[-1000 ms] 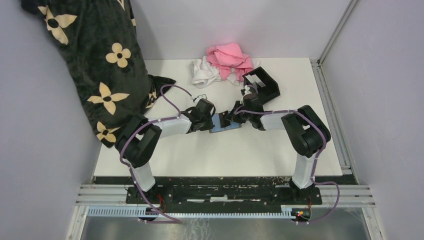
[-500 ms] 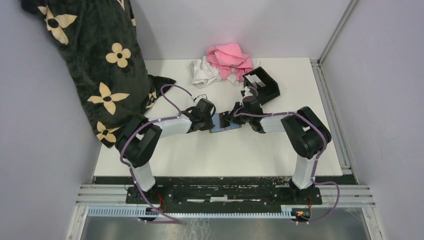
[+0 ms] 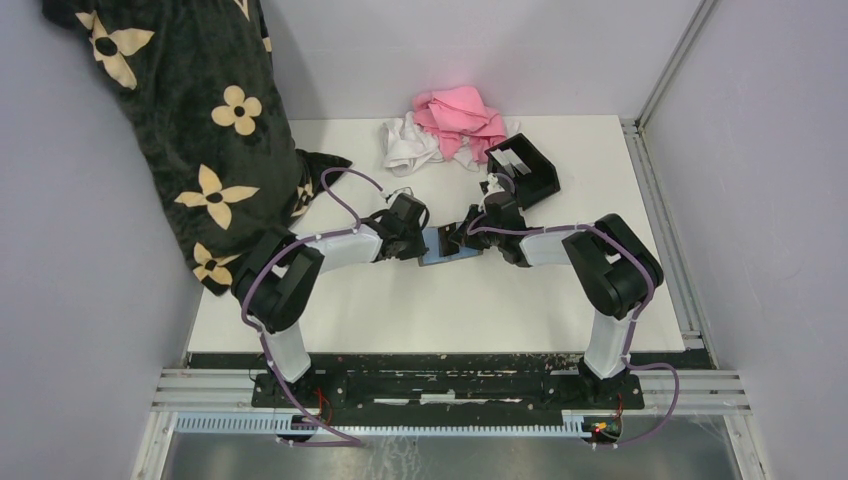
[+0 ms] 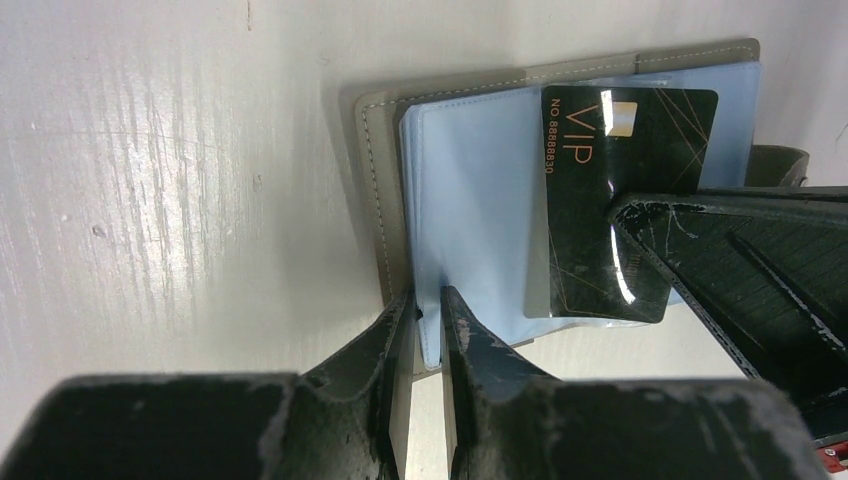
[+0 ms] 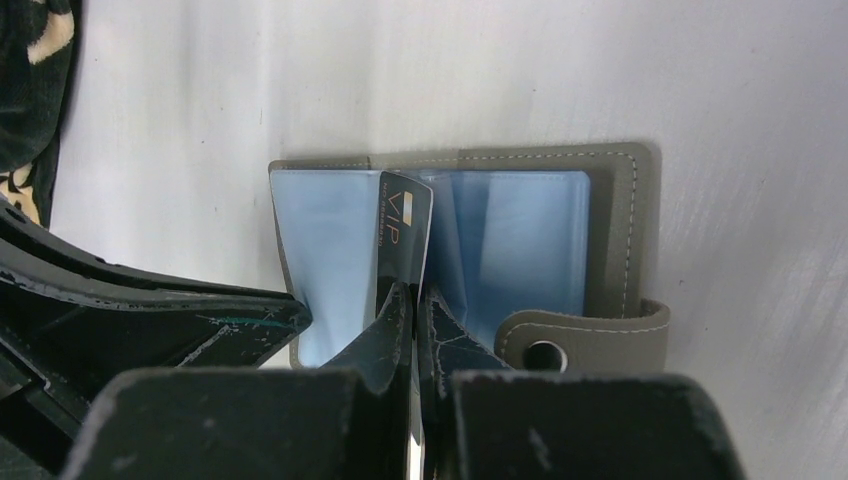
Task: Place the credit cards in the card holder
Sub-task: Insert the credit card into the card holder.
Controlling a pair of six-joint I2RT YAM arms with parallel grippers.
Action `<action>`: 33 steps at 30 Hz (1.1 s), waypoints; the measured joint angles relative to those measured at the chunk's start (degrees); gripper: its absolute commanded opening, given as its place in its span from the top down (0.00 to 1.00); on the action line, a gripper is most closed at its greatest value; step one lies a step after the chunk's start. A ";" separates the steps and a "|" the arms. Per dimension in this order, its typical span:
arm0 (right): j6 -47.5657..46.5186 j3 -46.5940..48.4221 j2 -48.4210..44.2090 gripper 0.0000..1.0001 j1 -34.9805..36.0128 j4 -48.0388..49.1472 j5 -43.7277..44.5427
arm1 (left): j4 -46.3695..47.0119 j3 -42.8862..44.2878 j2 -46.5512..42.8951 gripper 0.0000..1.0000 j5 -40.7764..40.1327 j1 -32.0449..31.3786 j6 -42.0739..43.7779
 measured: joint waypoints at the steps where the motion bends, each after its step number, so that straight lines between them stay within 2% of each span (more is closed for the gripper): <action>1: -0.02 -0.09 -0.07 0.99 0.02 0.00 -0.07 | 0.00 0.04 0.04 0.77 0.55 0.28 -0.02; 15: -0.22 -0.61 -0.35 0.99 0.04 -0.07 -0.68 | -0.46 0.68 0.72 0.76 6.03 3.02 -0.02; 33: -2.05 1.81 0.07 0.99 0.04 -4.02 -1.49 | 0.76 -0.17 0.52 0.72 7.02 3.48 -0.17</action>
